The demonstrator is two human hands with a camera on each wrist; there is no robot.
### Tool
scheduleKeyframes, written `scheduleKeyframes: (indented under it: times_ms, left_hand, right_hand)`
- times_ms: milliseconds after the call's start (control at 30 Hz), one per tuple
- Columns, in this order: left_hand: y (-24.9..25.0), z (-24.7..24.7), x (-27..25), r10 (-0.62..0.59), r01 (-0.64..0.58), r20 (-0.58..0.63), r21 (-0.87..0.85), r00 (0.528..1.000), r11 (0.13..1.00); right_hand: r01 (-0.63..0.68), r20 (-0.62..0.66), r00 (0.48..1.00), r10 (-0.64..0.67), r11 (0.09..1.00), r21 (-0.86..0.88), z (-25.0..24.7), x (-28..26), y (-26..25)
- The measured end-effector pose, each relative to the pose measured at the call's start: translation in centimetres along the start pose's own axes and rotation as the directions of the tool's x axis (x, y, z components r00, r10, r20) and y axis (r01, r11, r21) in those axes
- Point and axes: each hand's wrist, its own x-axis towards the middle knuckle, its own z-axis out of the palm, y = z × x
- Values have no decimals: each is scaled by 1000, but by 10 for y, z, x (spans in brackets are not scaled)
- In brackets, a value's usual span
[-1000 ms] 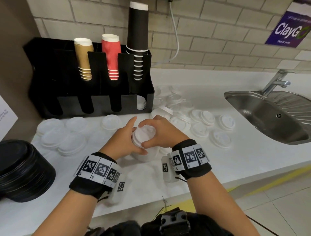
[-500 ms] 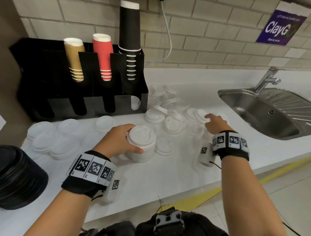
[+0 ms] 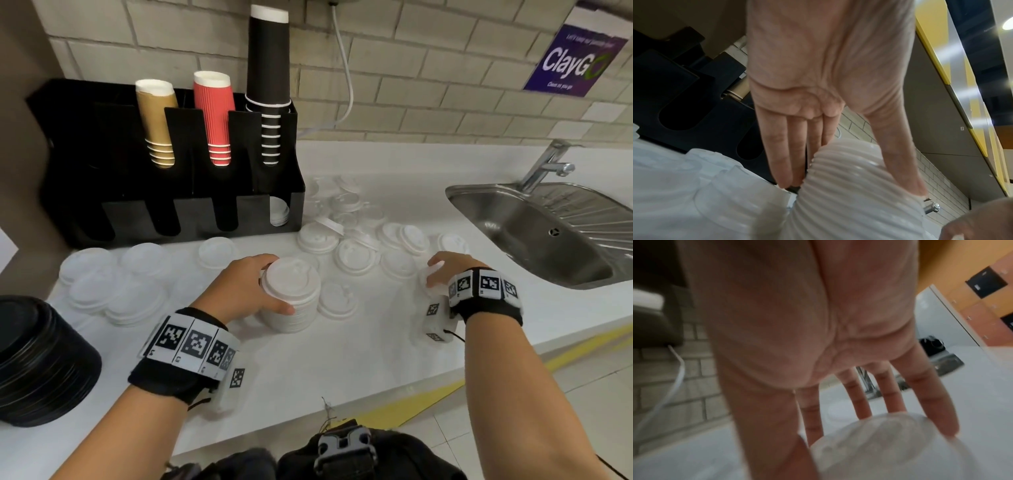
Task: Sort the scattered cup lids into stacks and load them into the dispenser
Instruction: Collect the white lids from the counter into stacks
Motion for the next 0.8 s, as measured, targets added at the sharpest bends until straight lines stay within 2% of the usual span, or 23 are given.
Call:
scheduleKeyframes:
  times_ms: [67, 100, 167, 233, 300, 400, 500, 633, 800]
  left_hand:
    - [0, 0, -1, -1, 1, -3, -7, 1000, 1000]
    - [0, 0, -1, 1, -1, -6, -8, 1000, 1000]
    - [0, 0, -1, 9, -9, -11, 17, 1000, 1000]
    - [1, 1, -1, 2, -1, -22, 75, 1000, 997]
    - [1, 1, -2, -7, 10, -30, 109, 1000, 994]
    - [2, 2, -3, -3, 7, -36, 113, 999, 994]
    - [2, 3, -5, -27, 32, -49, 102, 998, 994]
    - [2, 4, -6, -17, 18, -50, 12, 999, 1000]
    - [1, 8, -4, -3, 2, -65, -19, 998, 1000]
  right_hand:
    - [40, -45, 998, -39, 999, 29, -9, -13, -12]
    - [95, -39, 995, -91, 988, 125, -12, -21, -21]
    - [243, 3, 964, -267, 881, 405, -13, -43, -43]
    - [380, 15, 887, -462, 747, 545, -5, -70, -68]
    - [509, -10, 801, -598, 674, 536, 7, -88, -91]
    - [615, -58, 728, -683, 613, 495, 28, -102, -113]
    - [642, -82, 708, -701, 590, 490, 44, -106, -124]
    - [679, -84, 690, -719, 603, 419, 58, -109, -135]
    - [724, -71, 663, -745, 615, 314, 64, -110, -148]
